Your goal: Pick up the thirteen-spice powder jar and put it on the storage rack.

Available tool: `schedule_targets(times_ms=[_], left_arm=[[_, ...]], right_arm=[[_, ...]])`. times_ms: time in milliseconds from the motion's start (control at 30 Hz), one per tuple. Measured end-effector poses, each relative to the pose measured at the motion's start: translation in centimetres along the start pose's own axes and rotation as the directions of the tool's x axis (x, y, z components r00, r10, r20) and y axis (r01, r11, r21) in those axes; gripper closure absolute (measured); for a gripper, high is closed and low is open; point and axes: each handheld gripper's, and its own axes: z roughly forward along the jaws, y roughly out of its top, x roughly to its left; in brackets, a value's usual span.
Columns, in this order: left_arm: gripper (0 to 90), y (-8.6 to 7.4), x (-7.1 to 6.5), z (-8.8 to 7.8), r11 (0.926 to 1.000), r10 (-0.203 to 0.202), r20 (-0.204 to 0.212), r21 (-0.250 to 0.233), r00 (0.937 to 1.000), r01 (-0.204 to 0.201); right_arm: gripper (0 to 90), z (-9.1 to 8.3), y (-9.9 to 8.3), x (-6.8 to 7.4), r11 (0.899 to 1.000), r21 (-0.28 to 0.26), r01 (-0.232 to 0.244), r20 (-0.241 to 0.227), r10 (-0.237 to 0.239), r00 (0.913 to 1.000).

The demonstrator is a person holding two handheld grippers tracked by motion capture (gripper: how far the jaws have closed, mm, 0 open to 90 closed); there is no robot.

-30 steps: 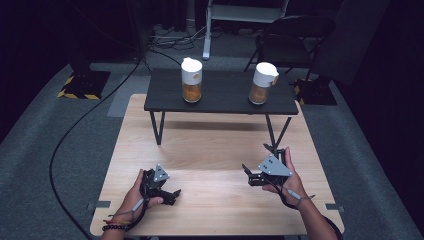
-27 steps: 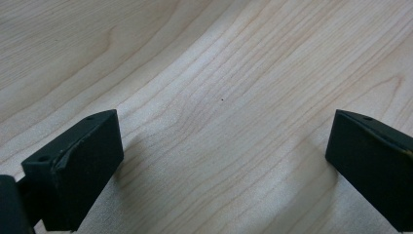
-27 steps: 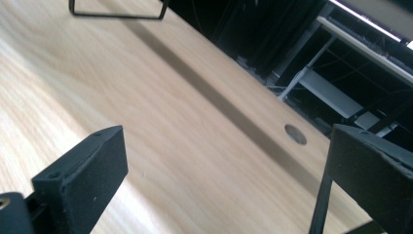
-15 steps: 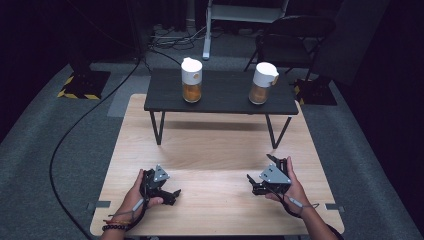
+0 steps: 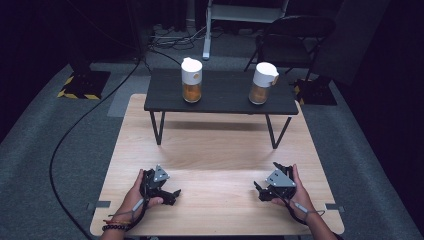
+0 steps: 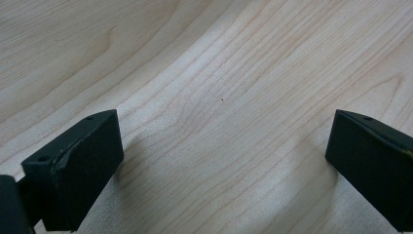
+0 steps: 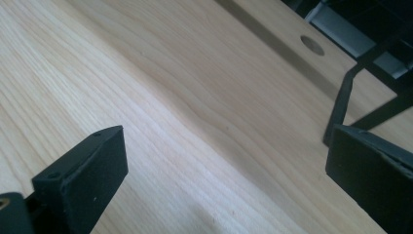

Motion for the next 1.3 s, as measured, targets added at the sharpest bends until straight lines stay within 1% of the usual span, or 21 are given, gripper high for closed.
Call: schedule_targets(times_ms=[133, 200, 267, 367, 433, 567, 633, 700, 800, 900, 933, 1033, 1067, 1100, 1200, 1267, 1300], left_arm=[[0.4, 0.0, 0.0, 0.0, 1.0, 0.0, 0.0, 0.0, 1.0, 0.0], [0.4, 0.0, 0.0, 0.0, 1.0, 0.0, 0.0, 0.0, 1.0, 0.0], [0.4, 0.0, 0.0, 0.0, 1.0, 0.0, 0.0, 0.0, 1.0, 0.0], [0.4, 0.0, 0.0, 0.0, 1.0, 0.0, 0.0, 0.0, 1.0, 0.0], [0.4, 0.0, 0.0, 0.0, 1.0, 0.0, 0.0, 0.0, 1.0, 0.0], [0.4, 0.0, 0.0, 0.0, 1.0, 0.0, 0.0, 0.0, 1.0, 0.0], [0.5, 0.0, 0.0, 0.0, 1.0, 0.001, 0.001, 0.0, 1.0, -0.001], [0.4, 0.0, 0.0, 0.0, 1.0, 0.001, 0.002, 0.0, 1.0, -0.001], [0.5, 0.1, 0.0, 0.0, 1.0, 0.001, 0.002, 0.001, 1.0, -0.001], [0.4, 0.1, 0.0, 0.0, 1.0, 0.001, 0.002, 0.001, 1.0, -0.001], [0.4, 0.1, 0.0, 0.0, 1.0, 0.001, 0.002, 0.001, 1.0, -0.001], [0.4, 0.1, 0.0, 0.0, 1.0, 0.002, 0.002, 0.001, 1.0, -0.002], [0.5, 0.1, 0.0, 0.0, 1.0, 0.002, 0.002, 0.001, 1.0, -0.002], [0.5, 0.1, 0.0, 0.0, 1.0, 0.002, 0.002, 0.001, 1.0, -0.002], [0.4, 0.1, 0.0, 0.1, 1.0, -0.001, 0.002, 0.001, 1.0, 0.001], [0.4, 0.1, 0.0, 0.1, 1.0, -0.001, 0.002, 0.001, 1.0, 0.001], [0.4, 0.1, 0.0, 0.0, 1.0, 0.0, 0.002, 0.002, 1.0, 0.0]], right_arm=[[1.5, -0.1, -0.3, -0.3, 1.0, 0.023, -0.021, -0.004, 0.021, 0.9998], [1.4, -0.1, -0.5, -0.5, 0.999, 0.039, -0.023, -0.007, 0.024, 0.9997], [1.4, 0.0, -0.6, -0.8, 0.998, 0.054, -0.041, -0.016, 0.041, 0.999], [1.4, 0.0, -0.7, -1.1, 0.996, 0.077, -0.053, -0.018, 0.055, 0.9983], [1.4, 0.0, -0.9, -1.7, 0.992, 0.086, -0.093, -0.028, 0.096, 0.995], [1.4, -0.1, -1.2, -2.3, 0.983, 0.111, -0.144, -0.02, 0.147, 0.989], [1.5, -0.2, -1.3, -2.8, 0.976, 0.123, -0.178, -0.026, 0.182, 0.9829], [1.4, -0.2, -1.4, -3.1, 0.972, 0.135, -0.193, -0.021, 0.198, 0.98], [1.4, -0.3, -1.6, -3.6, 0.964, 0.151, -0.218, -0.027, 0.224, 0.9742], [1.2, -0.2, -1.8, -4.3, 0.952, 0.164, -0.259, -0.04, 0.268, 0.9625], [0.7, -0.2, -1.9, -4.6, 0.946, 0.169, -0.278, -0.043, 0.289, 0.9564], [0.3, 0.0, -2.4, -5.6, 0.923, 0.183, -0.338, -0.064, 0.354, 0.9331], [0.3, 0.0, -2.5, -5.9, 0.917, 0.19, -0.351, -0.068, 0.369, 0.9268], [0.3, 0.1, -2.6, -6.1, 0.913, 0.194, -0.359, -0.068, 0.378, 0.9235], [0.3, 0.1, -2.7, -6.6, 0.898, 0.208, -0.389, -0.07, 0.41, 0.9093], [0.3, 0.1, -2.9, -7.1, 0.889, 0.216, -0.403, -0.079, 0.427, 0.9006], [0.3, 0.1, -2.9, -7.1, 0.888, 0.218, -0.406, -0.077, 0.43, 0.8996]])
